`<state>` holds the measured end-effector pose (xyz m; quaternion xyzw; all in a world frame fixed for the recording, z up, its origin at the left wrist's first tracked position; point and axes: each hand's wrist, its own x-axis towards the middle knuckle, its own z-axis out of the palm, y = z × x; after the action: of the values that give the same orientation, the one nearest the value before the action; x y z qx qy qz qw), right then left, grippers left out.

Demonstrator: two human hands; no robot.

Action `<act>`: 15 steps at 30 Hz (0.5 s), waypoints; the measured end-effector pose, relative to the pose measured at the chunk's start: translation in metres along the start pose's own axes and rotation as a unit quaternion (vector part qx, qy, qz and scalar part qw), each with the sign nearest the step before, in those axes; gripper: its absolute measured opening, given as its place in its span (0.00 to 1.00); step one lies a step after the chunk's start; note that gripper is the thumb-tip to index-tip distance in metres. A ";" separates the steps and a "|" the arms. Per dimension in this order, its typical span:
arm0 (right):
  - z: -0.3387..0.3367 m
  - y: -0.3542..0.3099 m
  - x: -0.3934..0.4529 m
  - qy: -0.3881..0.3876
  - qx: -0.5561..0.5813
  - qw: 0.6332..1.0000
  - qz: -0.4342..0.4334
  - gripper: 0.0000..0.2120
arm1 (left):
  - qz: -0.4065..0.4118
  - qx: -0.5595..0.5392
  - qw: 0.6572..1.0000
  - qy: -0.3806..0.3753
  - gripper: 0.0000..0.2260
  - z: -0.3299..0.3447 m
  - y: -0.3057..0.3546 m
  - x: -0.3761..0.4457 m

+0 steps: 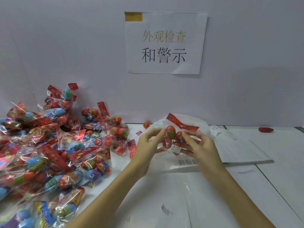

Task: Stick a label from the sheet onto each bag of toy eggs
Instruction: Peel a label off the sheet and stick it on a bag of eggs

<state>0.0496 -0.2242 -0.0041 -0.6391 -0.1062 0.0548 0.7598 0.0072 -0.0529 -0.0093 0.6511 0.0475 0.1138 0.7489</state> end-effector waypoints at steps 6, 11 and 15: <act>-0.001 -0.004 -0.002 -0.045 -0.092 0.994 -0.030 0.10 | 0.023 0.003 1.000 0.021 0.13 -0.009 0.009 0.002; 0.010 0.001 -0.003 -0.047 0.003 0.999 0.012 0.15 | -0.007 -0.087 0.996 0.031 0.11 -0.005 0.002 -0.001; 0.005 -0.002 -0.003 -0.056 0.018 0.998 0.010 0.15 | -0.012 -0.069 0.996 0.053 0.13 -0.011 0.003 0.002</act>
<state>0.0451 -0.2209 -0.0016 -0.6224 -0.1408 0.1001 0.7634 0.0064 -0.0418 -0.0081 0.5902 0.0869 0.1421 0.7899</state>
